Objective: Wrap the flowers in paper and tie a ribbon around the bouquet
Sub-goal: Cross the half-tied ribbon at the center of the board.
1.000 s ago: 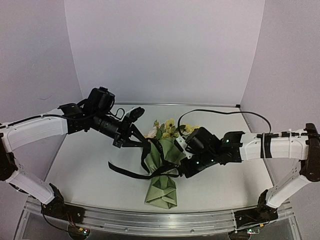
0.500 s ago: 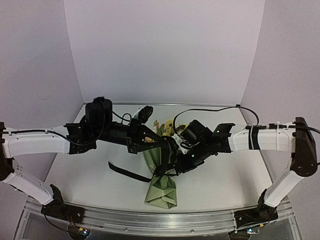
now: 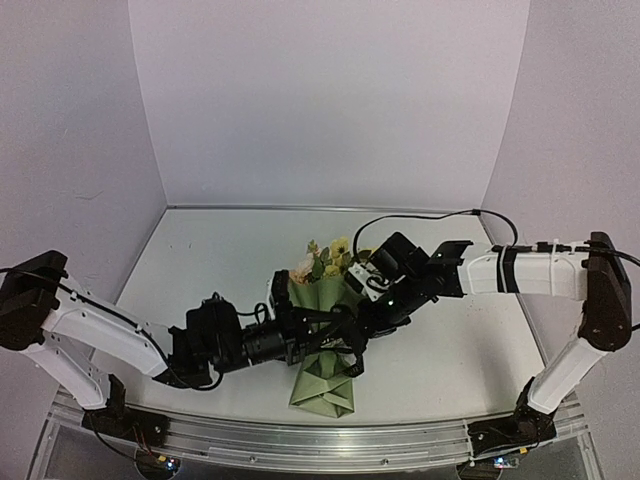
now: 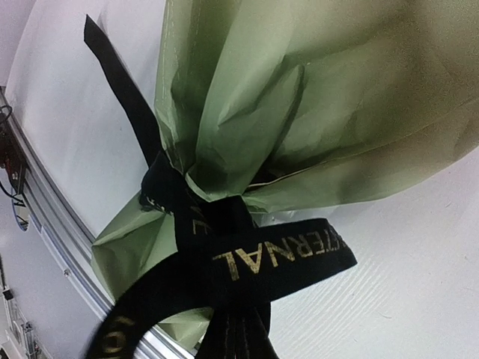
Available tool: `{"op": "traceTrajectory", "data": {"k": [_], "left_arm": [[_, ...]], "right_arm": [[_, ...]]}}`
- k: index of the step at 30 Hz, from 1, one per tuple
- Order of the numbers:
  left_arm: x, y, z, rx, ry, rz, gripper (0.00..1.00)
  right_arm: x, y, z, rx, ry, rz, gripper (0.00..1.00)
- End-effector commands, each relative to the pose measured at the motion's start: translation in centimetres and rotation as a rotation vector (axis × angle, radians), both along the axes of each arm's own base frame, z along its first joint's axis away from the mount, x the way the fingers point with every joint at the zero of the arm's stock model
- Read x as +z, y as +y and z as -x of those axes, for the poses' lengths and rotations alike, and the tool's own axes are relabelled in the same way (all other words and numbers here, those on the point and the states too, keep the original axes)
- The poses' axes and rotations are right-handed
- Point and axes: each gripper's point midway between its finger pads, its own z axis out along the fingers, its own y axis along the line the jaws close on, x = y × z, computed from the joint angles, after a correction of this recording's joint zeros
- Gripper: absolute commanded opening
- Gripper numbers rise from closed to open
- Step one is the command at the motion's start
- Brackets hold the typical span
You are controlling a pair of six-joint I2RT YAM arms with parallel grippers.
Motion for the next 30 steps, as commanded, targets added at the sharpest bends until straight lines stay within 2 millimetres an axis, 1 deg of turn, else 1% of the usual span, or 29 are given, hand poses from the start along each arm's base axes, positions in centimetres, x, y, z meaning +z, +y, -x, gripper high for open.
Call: {"op": "traceTrajectory", "data": {"k": [1, 6, 9, 11, 12, 13, 15, 16, 17, 20, 22, 26, 28, 30], "left_arm": [[-5.1, 3.0, -2.1, 0.277, 0.164, -0.046, 0.0], [-7.2, 1.7, -0.6, 0.294, 0.193, -0.128, 0.0], [-8.1, 2.1, -0.1, 0.329, 0.22, -0.142, 0.0], [-7.9, 1.8, 0.2, 0.322, 0.221, -0.148, 0.0], [-7.5, 1.2, 0.6, 0.301, 0.2, -0.154, 0.0], [-7.1, 0.2, 1.1, 0.263, 0.181, -0.171, 0.0], [-7.2, -1.1, 1.6, 0.226, 0.175, -0.231, 0.07], [-7.1, -1.3, 1.7, 0.218, 0.174, -0.237, 0.13], [-6.9, -1.3, 1.7, 0.215, 0.171, -0.232, 0.24], [-6.3, -1.7, 2.1, 0.202, 0.143, -0.244, 0.47], [-6.0, -2.1, 2.4, 0.189, 0.117, -0.265, 0.56], [-5.3, -2.7, 3.0, 0.152, 0.08, -0.307, 0.65], [-5.0, -2.7, 3.4, 0.138, 0.064, -0.334, 0.66], [-4.6, -2.1, 3.5, 0.144, 0.046, -0.344, 0.66]], "right_arm": [[0.9, -0.2, 0.6, 0.004, 0.006, -0.037, 0.0], [0.9, -1.1, 1.1, -0.002, -0.005, -0.032, 0.0], [1.3, -1.4, 1.2, -0.006, -0.011, -0.032, 0.0], [1.4, -1.7, 1.2, -0.011, -0.014, -0.022, 0.0], [1.6, -1.7, 1.2, -0.01, -0.015, -0.021, 0.0], [1.8, -1.7, 1.3, -0.006, -0.013, -0.023, 0.0], [2.0, -1.6, 1.3, -0.005, -0.01, -0.023, 0.0], [2.2, -1.6, 1.3, -0.004, -0.009, -0.021, 0.0], [2.3, -1.6, 1.3, 0.0, -0.008, -0.018, 0.0], [2.7, -1.6, 1.3, 0.012, -0.008, -0.009, 0.0], [2.9, -1.6, 1.4, 0.021, -0.006, -0.005, 0.0], [3.3, -1.4, 1.5, 0.03, 0.008, -0.009, 0.0], [3.4, -1.4, 1.6, 0.033, 0.017, -0.006, 0.0], [3.6, -1.3, 1.7, 0.038, 0.025, -0.002, 0.0]]}}
